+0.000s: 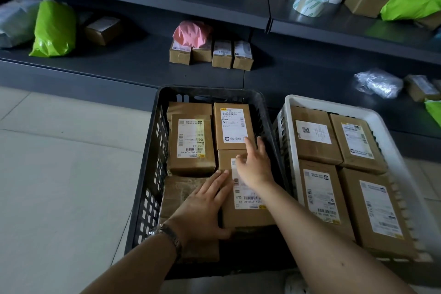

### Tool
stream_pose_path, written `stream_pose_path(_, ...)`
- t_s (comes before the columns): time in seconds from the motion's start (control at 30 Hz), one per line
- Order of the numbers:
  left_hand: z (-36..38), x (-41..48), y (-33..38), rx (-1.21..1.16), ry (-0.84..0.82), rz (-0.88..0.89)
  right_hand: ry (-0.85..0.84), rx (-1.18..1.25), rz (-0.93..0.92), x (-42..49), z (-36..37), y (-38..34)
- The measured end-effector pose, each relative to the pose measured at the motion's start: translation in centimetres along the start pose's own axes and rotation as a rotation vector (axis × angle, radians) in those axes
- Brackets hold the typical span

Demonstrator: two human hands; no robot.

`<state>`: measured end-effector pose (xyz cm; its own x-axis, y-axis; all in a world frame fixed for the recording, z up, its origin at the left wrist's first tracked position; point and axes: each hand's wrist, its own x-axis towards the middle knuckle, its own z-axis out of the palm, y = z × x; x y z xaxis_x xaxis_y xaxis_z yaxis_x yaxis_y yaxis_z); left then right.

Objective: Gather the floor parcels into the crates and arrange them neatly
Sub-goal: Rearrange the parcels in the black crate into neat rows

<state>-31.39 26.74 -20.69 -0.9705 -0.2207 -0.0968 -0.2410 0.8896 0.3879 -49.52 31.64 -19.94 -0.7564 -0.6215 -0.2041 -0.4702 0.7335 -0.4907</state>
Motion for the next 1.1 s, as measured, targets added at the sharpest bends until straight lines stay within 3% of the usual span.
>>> stream_pose_path(0.1,-1.0,1.7,-0.4,-0.042,0.099,-0.046,0.046,0.098,0.023,1.5,-0.1,0.6)
stream_pose_path(0.23,-2.0,5.4,-1.6,-0.189,0.278,-0.295,0.044,0.057,0.019,1.9,0.2,0.9)
stream_pose_path(0.37,-3.5,8.8,-2.3,-0.405,0.214,-0.447,0.037,0.088,0.057,2.4,0.2,0.9)
stream_pose_path(0.47,-3.5,10.3,-2.3,-0.639,0.275,-0.522,0.007,0.147,0.077,2.7,0.1,0.8)
stream_pose_path(0.6,-3.1,10.4,-1.2,-0.676,0.291,-0.579,0.034,0.118,0.047,2.2,0.3,1.1)
stream_pose_path(0.73,-2.6,8.9,-1.2,-0.544,0.274,-0.48,0.08,0.002,-0.004,0.8,0.9,1.1)
stream_pose_path(0.83,-2.0,6.1,-1.6,-0.319,0.218,-0.346,0.096,-0.103,-0.027,-0.7,1.3,1.3)
stream_pose_path(0.93,-1.1,2.8,-2.1,-0.076,0.075,-0.191,0.042,-0.17,-0.069,-2.2,1.3,1.6)
stream_pose_path(1.1,-0.6,-1.9,-2.6,0.06,-0.153,-0.069,-0.03,-0.311,-0.25,-6.9,2.0,1.4)
